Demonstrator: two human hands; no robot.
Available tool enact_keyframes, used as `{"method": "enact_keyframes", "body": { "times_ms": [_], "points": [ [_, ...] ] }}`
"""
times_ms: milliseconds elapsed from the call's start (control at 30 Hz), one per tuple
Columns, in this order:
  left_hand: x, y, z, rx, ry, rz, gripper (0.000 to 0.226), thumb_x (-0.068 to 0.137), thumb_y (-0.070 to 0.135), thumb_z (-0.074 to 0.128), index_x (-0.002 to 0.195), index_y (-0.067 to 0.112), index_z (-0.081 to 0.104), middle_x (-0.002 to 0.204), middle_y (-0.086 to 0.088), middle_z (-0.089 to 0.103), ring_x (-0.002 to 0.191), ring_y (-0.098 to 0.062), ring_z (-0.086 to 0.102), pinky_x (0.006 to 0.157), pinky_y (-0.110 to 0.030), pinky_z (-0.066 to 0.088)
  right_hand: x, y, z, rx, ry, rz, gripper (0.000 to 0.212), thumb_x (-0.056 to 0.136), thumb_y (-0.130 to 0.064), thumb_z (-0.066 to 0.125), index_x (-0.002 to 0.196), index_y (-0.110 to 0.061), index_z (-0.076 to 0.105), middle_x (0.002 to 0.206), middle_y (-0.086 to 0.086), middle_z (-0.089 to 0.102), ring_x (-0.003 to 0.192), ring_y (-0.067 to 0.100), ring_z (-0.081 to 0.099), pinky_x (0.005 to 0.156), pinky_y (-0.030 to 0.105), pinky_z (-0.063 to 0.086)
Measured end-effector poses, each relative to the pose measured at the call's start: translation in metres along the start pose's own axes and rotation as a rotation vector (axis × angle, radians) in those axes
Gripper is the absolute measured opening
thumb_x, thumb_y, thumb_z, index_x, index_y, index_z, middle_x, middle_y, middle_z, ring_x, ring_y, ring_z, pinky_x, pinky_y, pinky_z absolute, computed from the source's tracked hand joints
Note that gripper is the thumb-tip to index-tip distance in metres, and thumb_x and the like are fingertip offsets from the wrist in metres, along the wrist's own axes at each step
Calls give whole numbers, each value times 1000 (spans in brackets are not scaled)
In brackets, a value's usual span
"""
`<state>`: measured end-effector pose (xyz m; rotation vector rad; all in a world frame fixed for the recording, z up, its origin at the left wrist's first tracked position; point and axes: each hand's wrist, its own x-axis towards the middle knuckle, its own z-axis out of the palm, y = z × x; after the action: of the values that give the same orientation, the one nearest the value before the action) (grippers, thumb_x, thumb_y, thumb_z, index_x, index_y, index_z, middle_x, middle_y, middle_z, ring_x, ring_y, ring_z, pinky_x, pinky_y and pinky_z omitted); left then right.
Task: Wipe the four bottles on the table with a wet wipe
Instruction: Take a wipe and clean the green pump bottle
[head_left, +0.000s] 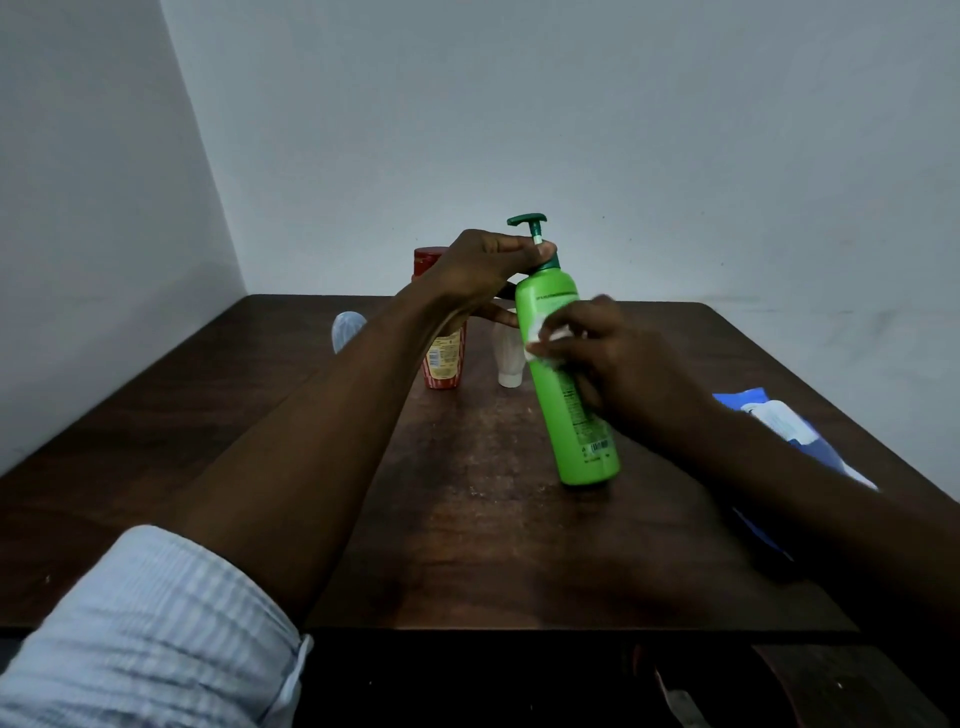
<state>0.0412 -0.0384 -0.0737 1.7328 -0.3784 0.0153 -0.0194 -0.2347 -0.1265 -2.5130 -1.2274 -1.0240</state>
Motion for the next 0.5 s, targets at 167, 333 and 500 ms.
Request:
{"method": "enact_keyframes", "body": {
  "times_ms": [167, 333, 500],
  "points": [
    [-4, -1, -1, 11, 5, 16, 22, 95, 32, 67, 109, 17, 76, 99, -4, 76, 79, -18, 74, 61, -30, 58, 34, 7, -3, 19, 100, 44, 40, 88, -22, 44, 108, -15, 77, 114, 5, 67, 94, 33, 61, 62, 43, 54],
    [-4, -3, -1, 12, 12, 12, 24, 94, 33, 67, 110, 17, 76, 100, -5, 77, 80, -17, 75, 62, -31, 58, 32, 5, 3, -8, 104, 52, 33, 88, -12, 54, 114, -13, 75, 118, 5, 66, 95, 31, 57, 64, 42, 53],
    [-2, -13, 0, -23, 10, -5, 29, 96, 32, 66, 113, 10, 74, 105, -7, 75, 82, -20, 73, 67, -34, 59, 1, -5, 6, -28, 13, 9, 42, 75, 2, 69, 114, -11, 74, 113, 8, 66, 92, 34, 58, 62, 36, 52]
  ]
}}
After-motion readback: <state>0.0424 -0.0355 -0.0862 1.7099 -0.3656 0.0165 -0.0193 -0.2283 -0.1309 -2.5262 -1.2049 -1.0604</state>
